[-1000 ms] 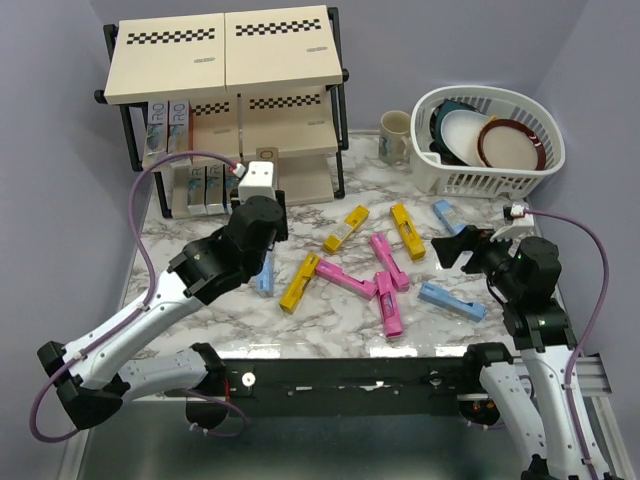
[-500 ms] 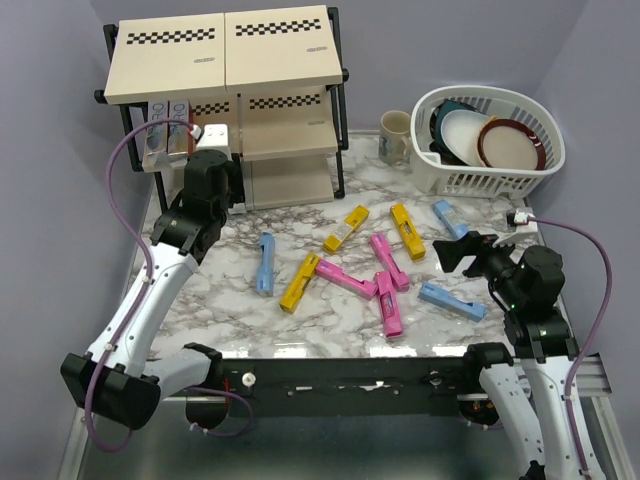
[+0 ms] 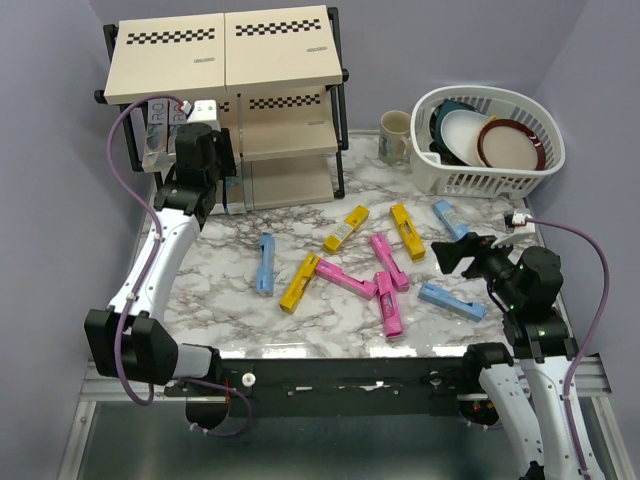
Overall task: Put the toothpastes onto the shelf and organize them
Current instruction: Place the toothpaste on the shelf.
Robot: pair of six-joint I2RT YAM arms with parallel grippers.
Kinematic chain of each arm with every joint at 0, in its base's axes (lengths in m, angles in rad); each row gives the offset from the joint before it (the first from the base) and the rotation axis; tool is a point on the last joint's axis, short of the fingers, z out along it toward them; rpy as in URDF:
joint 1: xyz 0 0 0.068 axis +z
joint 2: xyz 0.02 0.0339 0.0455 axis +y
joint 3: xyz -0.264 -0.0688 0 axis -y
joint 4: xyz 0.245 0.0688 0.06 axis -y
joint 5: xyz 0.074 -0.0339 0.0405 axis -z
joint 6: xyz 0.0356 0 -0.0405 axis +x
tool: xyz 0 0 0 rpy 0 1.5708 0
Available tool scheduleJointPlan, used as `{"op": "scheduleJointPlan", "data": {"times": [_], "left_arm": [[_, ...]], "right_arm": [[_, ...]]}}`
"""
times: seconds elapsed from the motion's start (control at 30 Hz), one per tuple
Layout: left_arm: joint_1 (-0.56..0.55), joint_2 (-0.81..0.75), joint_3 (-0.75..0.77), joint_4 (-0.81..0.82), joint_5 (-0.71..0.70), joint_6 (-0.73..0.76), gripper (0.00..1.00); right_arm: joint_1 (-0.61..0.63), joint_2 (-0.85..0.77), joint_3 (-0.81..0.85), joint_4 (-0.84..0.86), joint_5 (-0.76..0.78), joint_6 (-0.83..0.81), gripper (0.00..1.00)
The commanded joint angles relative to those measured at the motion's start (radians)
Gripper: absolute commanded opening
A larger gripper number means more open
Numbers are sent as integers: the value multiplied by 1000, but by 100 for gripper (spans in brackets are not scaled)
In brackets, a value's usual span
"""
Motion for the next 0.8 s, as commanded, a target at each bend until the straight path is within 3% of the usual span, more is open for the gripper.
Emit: {"op": "scheduleJointPlan", "data": {"times": [0.0,0.17,0.47,0.77], "left_arm": [[24,43,59,105,30,28,52],[41,77,74,113,24,39,58],[49,94,61,121,33,48,76],[47,9,7,122,-2,7,80]], "right_arm": [[4,-11,-18,21,-30,-5,100],[6,3,-21,27,-41,-3,100],[6,12,-24,30,-60,-2,100],[4,14,-27,32,-76,-3,100]]}}
